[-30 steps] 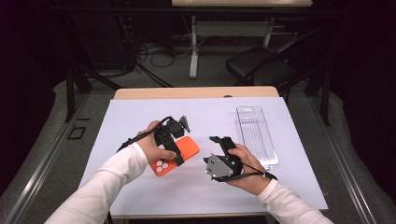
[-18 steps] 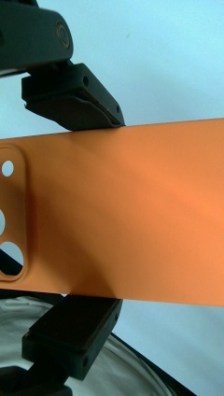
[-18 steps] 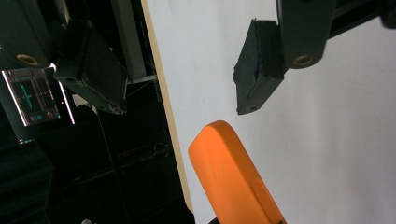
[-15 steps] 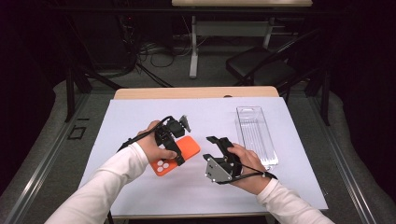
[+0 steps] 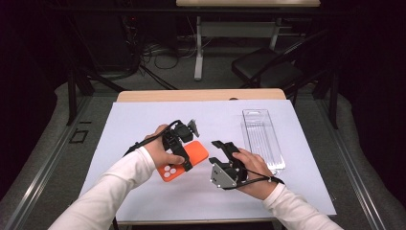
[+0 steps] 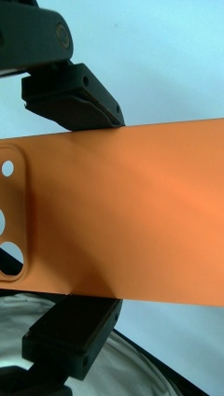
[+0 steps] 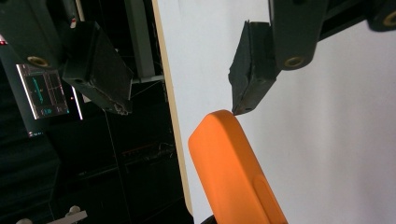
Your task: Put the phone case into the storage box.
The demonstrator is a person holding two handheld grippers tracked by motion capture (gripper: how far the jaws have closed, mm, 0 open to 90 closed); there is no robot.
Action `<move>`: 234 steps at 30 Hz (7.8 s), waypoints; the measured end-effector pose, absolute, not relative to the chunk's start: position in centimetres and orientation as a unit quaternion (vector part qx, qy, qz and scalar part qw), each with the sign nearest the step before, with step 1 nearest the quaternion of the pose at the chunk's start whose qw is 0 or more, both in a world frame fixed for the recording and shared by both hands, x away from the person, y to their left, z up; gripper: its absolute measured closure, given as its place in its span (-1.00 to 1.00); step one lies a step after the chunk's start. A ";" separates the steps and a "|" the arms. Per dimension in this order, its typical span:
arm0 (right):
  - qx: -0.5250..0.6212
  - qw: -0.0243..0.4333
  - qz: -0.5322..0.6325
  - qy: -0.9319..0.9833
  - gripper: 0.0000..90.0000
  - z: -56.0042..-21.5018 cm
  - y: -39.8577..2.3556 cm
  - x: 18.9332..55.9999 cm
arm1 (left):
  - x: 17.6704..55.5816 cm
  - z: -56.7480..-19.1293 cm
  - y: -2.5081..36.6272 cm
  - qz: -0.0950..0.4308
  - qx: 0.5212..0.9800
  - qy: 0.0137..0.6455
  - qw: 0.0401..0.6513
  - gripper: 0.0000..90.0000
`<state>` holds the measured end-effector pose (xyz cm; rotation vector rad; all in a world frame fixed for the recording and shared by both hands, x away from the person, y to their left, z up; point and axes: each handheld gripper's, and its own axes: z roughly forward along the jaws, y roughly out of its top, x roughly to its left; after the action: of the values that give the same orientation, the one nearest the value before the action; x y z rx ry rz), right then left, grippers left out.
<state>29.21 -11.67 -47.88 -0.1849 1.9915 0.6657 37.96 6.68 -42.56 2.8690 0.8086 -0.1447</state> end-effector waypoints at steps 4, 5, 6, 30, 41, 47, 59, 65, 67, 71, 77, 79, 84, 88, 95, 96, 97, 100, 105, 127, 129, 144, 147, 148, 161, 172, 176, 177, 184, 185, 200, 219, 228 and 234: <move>-0.076 0.487 0.278 0.825 -0.17 -48.1 -11.7 29.2 | 37.9 -42.6 6.3 -0.049 0.960 0.266 0.078 -0.65; -0.076 0.487 0.278 0.825 -0.17 -48.1 -11.7 29.2 | 37.9 -42.6 6.3 -0.050 0.960 0.265 0.076 -0.65; -0.076 0.490 0.277 0.823 -0.18 -48.1 -11.7 29.1 | 37.9 -42.6 6.2 -0.049 0.960 0.265 0.073 -0.65; -0.113 0.494 0.271 0.818 -0.02 -48.9 -11.0 28.9 | 37.6 -42.2 5.0 -0.057 0.963 0.253 0.080 -0.65; -0.125 0.501 0.255 0.818 0.07 -49.3 -10.7 29.0 | 37.2 -42.1 4.0 -0.059 0.965 0.242 0.082 -0.65; -0.140 0.511 0.247 0.811 0.12 -49.4 -10.6 29.0 | 37.0 -42.0 3.7 -0.062 0.966 0.236 0.084 -0.65; -0.154 0.525 0.236 0.803 0.26 -49.7 -10.6 28.9 | 36.8 -41.8 3.2 -0.079 0.965 0.231 0.092 -0.65; -0.165 0.532 0.231 0.798 0.32 -49.8 -10.5 28.9 | 37.2 -42.0 3.2 -0.086 0.965 0.233 0.091 -0.65; -0.167 0.533 0.230 0.797 0.32 -49.8 -10.5 28.9 | 37.3 -42.0 3.2 -0.086 0.964 0.234 0.088 -0.65; -0.180 0.543 0.219 0.791 0.38 -49.9 -10.5 28.9 | 37.3 -41.9 3.2 -0.092 0.964 0.234 0.091 -0.65; -0.189 0.554 0.211 0.783 0.46 -49.9 -10.5 28.9 | 37.4 -42.0 3.2 -0.094 0.962 0.240 0.094 -0.65; -0.191 0.555 0.210 0.782 0.47 -49.9 -10.5 28.9 | 37.4 -41.9 3.3 -0.095 0.961 0.241 0.093 -0.65; -0.198 0.560 0.204 0.778 0.53 -50.0 -10.4 28.7 | 37.4 -41.9 3.4 -0.094 0.961 0.244 0.093 -0.65; -0.204 0.564 0.199 0.775 0.58 -50.1 -10.3 28.7 | 37.4 -41.9 3.4 -0.094 0.961 0.244 0.093 -0.65; -0.217 0.569 0.189 0.770 0.70 -50.3 -10.2 28.7 | 37.4 -41.9 3.5 -0.094 0.960 0.245 0.093 -0.65; -0.217 0.569 0.188 0.770 0.70 -50.3 -10.2 28.6 | 37.4 -41.9 3.5 -0.094 0.960 0.245 0.093 -0.65; -0.218 0.569 0.188 0.770 0.71 -50.3 -10.2 28.6 | 37.5 -41.9 3.5 -0.094 0.961 0.242 0.092 -0.65; -0.221 0.572 0.187 0.768 0.72 -50.3 -10.2 28.6 | 37.4 -42.0 3.5 -0.094 0.960 0.245 0.094 -0.65; -0.225 0.577 0.184 0.763 0.75 -50.4 -10.2 28.5 | 37.4 -41.9 3.6 -0.094 0.960 0.245 0.096 -0.65; -0.244 0.590 0.177 0.749 0.87 -50.7 -10.1 28.6 | 37.5 -42.0 3.9 -0.101 0.959 0.246 0.096 -0.65; -0.244 0.591 0.177 0.748 0.87 -50.6 -10.1 28.6 | 37.5 -42.0 3.9 -0.103 0.958 0.248 0.099 -0.65; -0.245 0.602 0.182 0.737 0.91 -50.6 -10.5 28.4 | 37.6 -42.0 4.1 -0.122 0.952 0.255 0.117 -0.66; -0.244 0.604 0.180 0.737 0.91 -50.6 -10.5 28.4 | 37.6 -42.0 4.1 -0.121 0.951 0.257 0.119 -0.66; -0.244 0.604 0.180 0.737 0.91 -50.6 -10.5 28.4 | 37.6 -42.0 4.1 -0.121 0.951 0.257 0.119 -0.66; -0.246 0.608 0.177 0.733 0.91 -50.6 -10.5 28.5 | 37.5 -41.9 4.1 -0.110 0.951 0.260 0.123 -0.66; -0.243 0.605 0.174 0.738 0.91 -50.7 -10.6 28.6 | 37.4 -41.8 4.2 -0.091 0.952 0.261 0.130 -0.80; -0.238 0.604 0.172 0.741 0.91 -50.8 -10.7 28.7 | 37.3 -41.5 4.5 -0.091 0.952 0.259 0.134 -0.80; -0.238 0.603 0.172 0.741 0.91 -50.8 -10.7 28.7 | 37.3 -41.5 4.5 -0.092 0.952 0.259 0.135 -0.80; -0.231 0.603 0.168 0.745 0.91 -50.7 -11.0 29.0 | 37.1 -41.0 5.4 -0.087 0.951 0.262 0.137 -0.76; -0.229 0.603 0.167 0.746 0.91 -50.7 -11.1 29.1 | 37.1 -41.0 5.4 -0.087 0.951 0.262 0.137 -0.75; -0.205 0.599 0.156 0.758 0.91 -50.8 -12.7 29.6 | 36.6 -39.8 8.3 -0.081 0.947 0.273 0.149 -0.65; -0.177 0.589 0.174 0.769 0.91 -50.9 -13.6 29.7 | 36.5 -39.3 10.6 -0.064 0.942 0.285 0.163 -0.64; -0.146 0.571 0.200 0.782 0.91 -50.6 -14.2 29.8 | 36.6 -39.4 11.7 -0.049 0.937 0.298 0.173 -0.62; -0.136 0.560 0.207 0.790 0.91 -50.5 -14.4 29.7 | 36.6 -39.7 12.3 -0.044 0.936 0.300 0.178 -0.58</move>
<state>29.72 -14.35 -50.48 -0.3195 1.8630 0.4876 36.63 12.32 -39.70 2.6476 0.8480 -0.1236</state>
